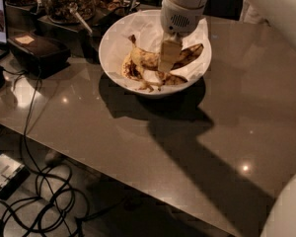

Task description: Pick banana from white bowl

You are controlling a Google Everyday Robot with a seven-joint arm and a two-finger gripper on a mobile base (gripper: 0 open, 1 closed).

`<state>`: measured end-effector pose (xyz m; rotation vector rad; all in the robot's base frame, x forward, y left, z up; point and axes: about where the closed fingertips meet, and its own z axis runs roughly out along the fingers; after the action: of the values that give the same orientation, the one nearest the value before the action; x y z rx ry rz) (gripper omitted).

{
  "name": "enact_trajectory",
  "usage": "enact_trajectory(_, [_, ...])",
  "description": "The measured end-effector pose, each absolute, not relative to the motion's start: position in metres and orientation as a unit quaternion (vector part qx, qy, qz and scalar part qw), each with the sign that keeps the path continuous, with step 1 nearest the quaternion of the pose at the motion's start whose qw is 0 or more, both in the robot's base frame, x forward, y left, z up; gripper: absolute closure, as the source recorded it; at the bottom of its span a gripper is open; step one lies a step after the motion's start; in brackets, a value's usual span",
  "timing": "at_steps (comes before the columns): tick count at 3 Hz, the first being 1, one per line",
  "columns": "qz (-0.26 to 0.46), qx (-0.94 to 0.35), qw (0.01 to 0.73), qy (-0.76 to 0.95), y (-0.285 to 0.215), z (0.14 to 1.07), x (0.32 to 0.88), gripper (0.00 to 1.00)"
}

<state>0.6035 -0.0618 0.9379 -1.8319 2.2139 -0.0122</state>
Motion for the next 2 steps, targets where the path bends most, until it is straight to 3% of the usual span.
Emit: enact_trajectory(2, [-0.003,-0.645,0.146,0.750,-0.045,0.947,0.589,1.00])
